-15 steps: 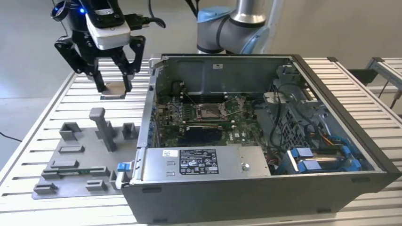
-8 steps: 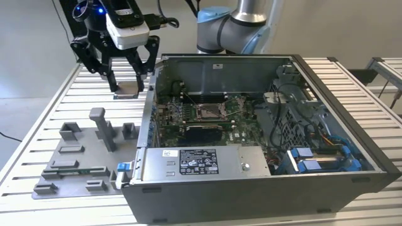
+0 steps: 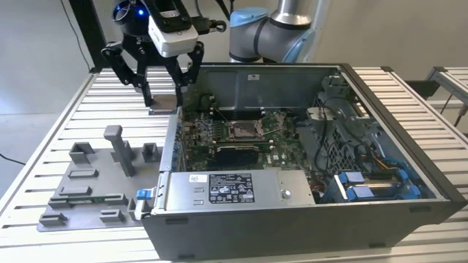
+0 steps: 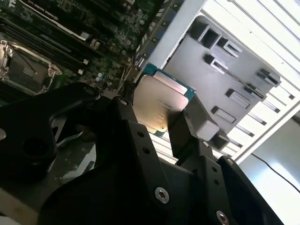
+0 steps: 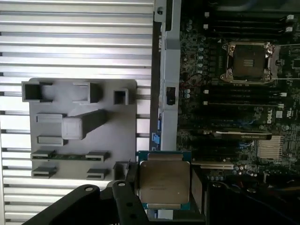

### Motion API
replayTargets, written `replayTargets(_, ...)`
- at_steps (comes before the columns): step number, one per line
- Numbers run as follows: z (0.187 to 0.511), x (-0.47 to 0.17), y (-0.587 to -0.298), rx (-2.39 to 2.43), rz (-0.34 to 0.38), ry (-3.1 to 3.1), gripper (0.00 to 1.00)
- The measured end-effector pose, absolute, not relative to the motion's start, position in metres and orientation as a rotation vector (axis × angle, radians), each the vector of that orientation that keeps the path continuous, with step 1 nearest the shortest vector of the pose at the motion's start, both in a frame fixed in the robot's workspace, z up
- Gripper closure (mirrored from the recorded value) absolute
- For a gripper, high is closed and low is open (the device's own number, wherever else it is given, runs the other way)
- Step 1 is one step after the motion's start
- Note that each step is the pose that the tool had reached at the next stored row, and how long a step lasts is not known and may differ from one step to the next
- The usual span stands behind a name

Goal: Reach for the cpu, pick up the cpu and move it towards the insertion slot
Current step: 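Pick up the cpu and move it towards the insertion slot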

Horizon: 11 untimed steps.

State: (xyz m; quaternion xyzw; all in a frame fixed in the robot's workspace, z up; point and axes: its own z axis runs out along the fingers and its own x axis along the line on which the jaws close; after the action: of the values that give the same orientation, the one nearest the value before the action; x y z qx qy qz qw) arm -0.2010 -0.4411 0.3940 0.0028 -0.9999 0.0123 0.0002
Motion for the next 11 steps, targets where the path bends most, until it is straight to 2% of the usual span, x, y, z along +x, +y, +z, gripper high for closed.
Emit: replayTargets(11,0.394,-0.163,-0.441,0.009,0.039,-3.141,1.00)
